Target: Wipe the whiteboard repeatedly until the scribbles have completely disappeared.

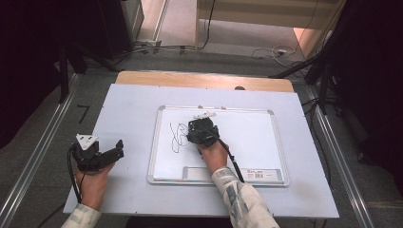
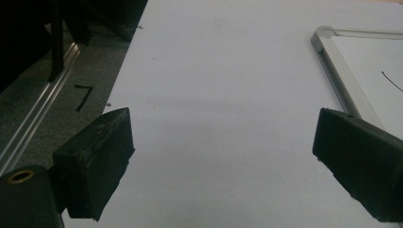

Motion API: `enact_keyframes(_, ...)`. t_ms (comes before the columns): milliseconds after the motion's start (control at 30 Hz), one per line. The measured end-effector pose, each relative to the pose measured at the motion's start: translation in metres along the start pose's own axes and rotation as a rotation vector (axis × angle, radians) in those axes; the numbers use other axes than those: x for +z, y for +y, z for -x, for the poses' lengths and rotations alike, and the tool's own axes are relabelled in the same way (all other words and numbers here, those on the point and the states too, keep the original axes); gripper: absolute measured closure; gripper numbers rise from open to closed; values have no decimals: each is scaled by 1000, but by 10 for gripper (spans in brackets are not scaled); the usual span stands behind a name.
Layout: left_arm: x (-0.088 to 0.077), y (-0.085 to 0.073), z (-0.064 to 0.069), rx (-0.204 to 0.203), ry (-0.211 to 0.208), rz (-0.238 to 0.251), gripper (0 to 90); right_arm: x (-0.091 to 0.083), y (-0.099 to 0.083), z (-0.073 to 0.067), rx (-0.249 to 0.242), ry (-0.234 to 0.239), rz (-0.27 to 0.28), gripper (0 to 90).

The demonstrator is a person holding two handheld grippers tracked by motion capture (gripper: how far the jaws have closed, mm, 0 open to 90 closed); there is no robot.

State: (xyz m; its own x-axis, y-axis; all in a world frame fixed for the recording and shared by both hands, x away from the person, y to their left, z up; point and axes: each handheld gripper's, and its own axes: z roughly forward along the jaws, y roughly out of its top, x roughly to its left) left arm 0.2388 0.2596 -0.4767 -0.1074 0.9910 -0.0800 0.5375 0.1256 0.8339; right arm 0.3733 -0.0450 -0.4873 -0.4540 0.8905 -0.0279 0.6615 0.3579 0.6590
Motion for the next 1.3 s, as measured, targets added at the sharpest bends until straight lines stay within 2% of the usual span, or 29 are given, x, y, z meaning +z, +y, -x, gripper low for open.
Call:
enact_keyframes(333,0,0,0,1,-2,0,67,4,5,1,12,9,-17,375)
enact_keyframes(600,-1,1,0,0,-1,3,67,2,4,1,25,16,-23,367)
enact_keyframes(700,-1,0,0,1,-2,3,68,0,3,3,30,32,-24,349)
enact_keyframes(833,0,0,1,3,-3,2,67,-2,1,4,23,35,-21,371)
enact_keyframes(1300,0,1,1,3,-3,2,68,4,6,1,30,8,3,379)
